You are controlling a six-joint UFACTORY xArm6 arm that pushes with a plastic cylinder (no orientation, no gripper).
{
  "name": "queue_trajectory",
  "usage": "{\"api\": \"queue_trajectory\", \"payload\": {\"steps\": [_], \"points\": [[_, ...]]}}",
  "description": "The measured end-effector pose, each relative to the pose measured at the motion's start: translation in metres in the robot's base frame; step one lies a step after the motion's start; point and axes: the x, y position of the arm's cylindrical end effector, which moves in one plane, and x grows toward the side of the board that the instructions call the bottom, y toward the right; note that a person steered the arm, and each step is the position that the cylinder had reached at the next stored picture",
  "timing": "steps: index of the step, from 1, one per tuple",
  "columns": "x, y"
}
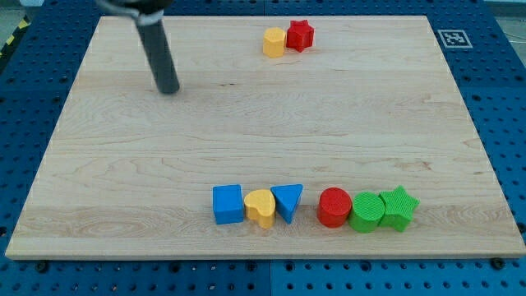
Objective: Drag the red star right to the green star
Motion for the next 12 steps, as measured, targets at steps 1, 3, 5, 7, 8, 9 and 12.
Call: {"api": "queue_trajectory", "payload": {"steps": [1,3,5,7,8,9,12], "points": [[-0.041,0.052],[-0.060,0.136],[-0.112,0.108],[-0.051,0.233],[-0.020,0.273],[-0.035,0.258],[-0.097,0.250]]}}
